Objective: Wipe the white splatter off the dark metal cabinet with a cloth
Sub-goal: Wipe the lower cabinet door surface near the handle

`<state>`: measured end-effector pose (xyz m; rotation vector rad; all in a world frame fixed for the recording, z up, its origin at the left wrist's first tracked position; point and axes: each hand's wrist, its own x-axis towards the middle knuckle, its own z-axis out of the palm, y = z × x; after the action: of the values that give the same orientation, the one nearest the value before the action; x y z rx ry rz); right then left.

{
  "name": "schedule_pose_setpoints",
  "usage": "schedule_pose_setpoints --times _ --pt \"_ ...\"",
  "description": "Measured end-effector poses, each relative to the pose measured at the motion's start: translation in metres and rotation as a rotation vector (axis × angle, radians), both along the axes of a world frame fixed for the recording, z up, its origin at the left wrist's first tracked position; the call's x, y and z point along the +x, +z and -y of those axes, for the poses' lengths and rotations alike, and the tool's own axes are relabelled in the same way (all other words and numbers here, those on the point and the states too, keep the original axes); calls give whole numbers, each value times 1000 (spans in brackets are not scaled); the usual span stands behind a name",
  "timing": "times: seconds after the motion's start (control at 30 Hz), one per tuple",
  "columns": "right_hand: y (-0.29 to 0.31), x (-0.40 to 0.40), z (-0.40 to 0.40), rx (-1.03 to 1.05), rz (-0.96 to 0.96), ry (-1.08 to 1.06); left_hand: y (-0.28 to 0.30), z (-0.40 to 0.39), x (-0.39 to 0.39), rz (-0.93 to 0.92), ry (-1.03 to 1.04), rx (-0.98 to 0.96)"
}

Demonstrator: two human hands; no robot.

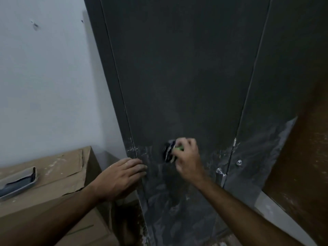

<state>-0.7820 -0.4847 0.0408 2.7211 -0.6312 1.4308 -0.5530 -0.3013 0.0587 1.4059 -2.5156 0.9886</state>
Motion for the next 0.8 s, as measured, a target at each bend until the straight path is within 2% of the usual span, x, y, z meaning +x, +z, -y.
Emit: schedule_pose_setpoints --times 0.07,0.13,0.17,0.27,0.3,0.37,0.47,0.5,0.57,0.67,0.73,0.8 --pt "39 16 -5 108 230 -74 2 -6 0 -57 17 -83" --pt "56 39 -25 132 315 -50 1 -10 1 -210 88 -150" --pt "48 46 -35 73 246 -15 0 -13 0 -336 142 -168" --pt "-3 37 -43 -139 -131 126 -6 -17 -2 -724 344 -170" --pt "-9 30 -41 -146 -192 140 -9 -18 -4 -802 409 -163" --pt "8 27 -39 -110 -116 109 -12 -16 -11 -898 509 -130" --pt "58 50 -48 -27 172 21 -14 -14 -20 -980 600 -122" --pt "64 59 -52 -25 212 32 -13 -13 -21 -1001 632 -135" --pt "46 68 -61 -105 124 103 -14 -15 -20 -1040 696 -141" --pt "5 54 -63 -241 -240 242 -20 -17 -18 -1016 747 -102" --pt "22 53 -60 -265 -227 241 -25 -19 -18 -1005 743 -92" --pt "55 65 -65 -201 -35 174 -27 -18 -19 -994 734 -102"
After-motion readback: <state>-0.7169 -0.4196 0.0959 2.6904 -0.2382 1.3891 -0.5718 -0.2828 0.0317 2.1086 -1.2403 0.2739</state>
